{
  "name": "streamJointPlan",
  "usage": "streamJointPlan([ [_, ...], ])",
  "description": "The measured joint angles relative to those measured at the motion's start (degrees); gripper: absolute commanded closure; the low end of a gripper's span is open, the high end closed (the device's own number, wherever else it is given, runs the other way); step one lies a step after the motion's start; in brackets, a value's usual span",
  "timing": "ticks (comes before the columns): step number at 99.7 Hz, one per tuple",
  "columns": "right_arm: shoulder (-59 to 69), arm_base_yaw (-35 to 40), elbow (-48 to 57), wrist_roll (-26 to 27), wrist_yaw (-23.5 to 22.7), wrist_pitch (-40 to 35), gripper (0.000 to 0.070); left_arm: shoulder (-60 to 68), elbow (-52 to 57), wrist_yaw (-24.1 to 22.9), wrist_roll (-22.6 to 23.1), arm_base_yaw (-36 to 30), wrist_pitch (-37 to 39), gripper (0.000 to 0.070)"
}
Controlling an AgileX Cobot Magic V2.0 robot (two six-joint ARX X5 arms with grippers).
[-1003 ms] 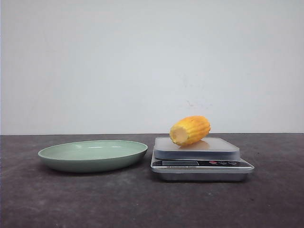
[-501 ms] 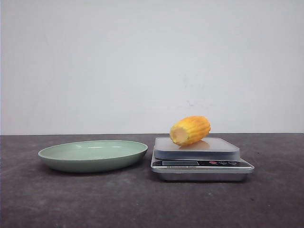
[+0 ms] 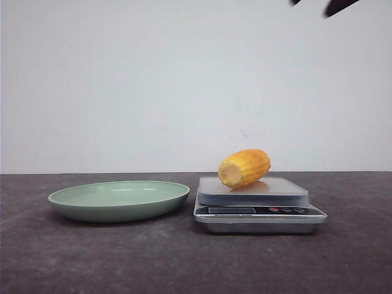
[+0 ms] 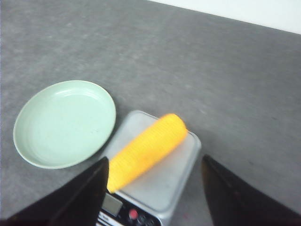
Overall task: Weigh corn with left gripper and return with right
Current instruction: 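Lower the right gripper onto the corn on the scale and close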
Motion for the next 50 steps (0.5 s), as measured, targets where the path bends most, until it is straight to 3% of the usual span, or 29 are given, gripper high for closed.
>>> streamJointPlan([
  [17, 7.93, 2.08, 0.04, 1.53, 0.48, 3.91, 0.0397, 0.0, -0.46, -0.57, 0.61, 0.09, 0.0, 0.0694],
  [24, 10.84, 2.56, 0.04, 1.92, 1.66, 5.03, 0.033, 0.0, -0.46, -0.57, 0.9, 0.09, 0.0, 0.0692],
  [30, 12.63, 2.8, 0.04, 2.03, 2.23, 6.16, 0.0236, 0.0, -0.46, -0.59, 1.29, 0.09, 0.0, 0.0601],
  [36, 13.68, 2.91, 0.04, 2.12, 2.4, 7.8, 0.0231, 0.0, -0.46, -0.59, 1.46, 0.09, 0.0, 0.0484],
  [50, 15.15, 3.04, 0.04, 2.78, 2.54, 9.53, 0.0231, 0.0, -0.55, -0.59, 1.88, 0.09, 0.0, 0.0459],
])
